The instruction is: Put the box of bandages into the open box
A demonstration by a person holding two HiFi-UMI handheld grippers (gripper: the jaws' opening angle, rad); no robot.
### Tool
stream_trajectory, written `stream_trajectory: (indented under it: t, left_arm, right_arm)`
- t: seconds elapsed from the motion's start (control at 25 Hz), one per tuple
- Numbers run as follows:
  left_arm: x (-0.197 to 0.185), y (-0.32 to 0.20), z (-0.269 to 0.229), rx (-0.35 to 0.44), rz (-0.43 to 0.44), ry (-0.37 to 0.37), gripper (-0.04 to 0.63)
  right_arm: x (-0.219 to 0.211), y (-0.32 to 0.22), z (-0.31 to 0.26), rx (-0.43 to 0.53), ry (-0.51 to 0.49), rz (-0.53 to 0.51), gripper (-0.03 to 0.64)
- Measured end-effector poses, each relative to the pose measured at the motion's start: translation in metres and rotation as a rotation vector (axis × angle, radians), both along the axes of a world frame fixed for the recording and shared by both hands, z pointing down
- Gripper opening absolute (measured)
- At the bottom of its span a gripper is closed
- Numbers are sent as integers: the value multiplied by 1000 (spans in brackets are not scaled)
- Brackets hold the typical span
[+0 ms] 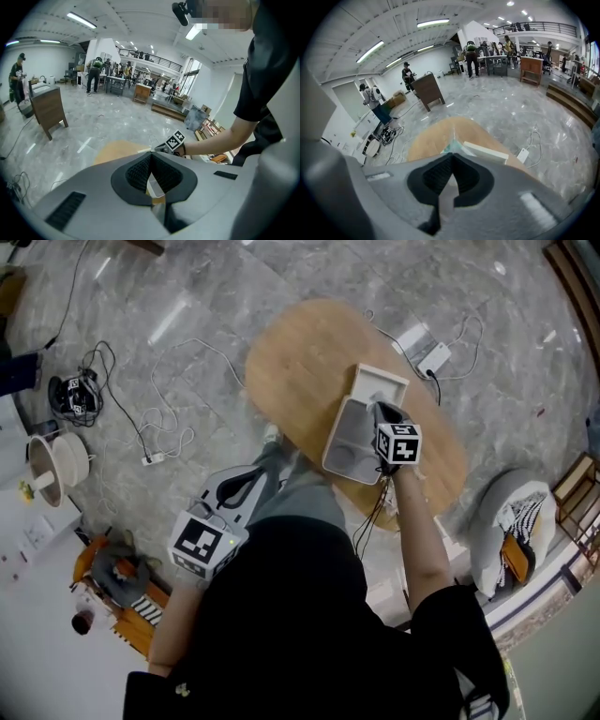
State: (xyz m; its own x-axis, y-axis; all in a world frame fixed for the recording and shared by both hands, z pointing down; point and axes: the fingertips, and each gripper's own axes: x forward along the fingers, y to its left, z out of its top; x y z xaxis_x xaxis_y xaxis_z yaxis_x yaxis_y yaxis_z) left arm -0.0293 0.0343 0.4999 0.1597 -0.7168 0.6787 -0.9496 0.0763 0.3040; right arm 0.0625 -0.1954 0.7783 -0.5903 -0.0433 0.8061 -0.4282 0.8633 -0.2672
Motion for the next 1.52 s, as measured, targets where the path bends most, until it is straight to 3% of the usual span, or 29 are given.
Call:
stream_trajectory:
  t: [0.8, 1.28, 1.52]
  left_arm:
    - [1, 35, 27, -73, -123, -3, 11]
    - [14, 45, 37, -89, -113, 30, 11]
    - [14, 45, 39, -89, -110, 36, 11]
  right_arm:
    - [-21, -12, 112, -25, 210, -110, -2]
    - [-18, -14, 143, -35, 286, -144, 1]
    - [-15, -17, 148, -68, 296, -117, 49]
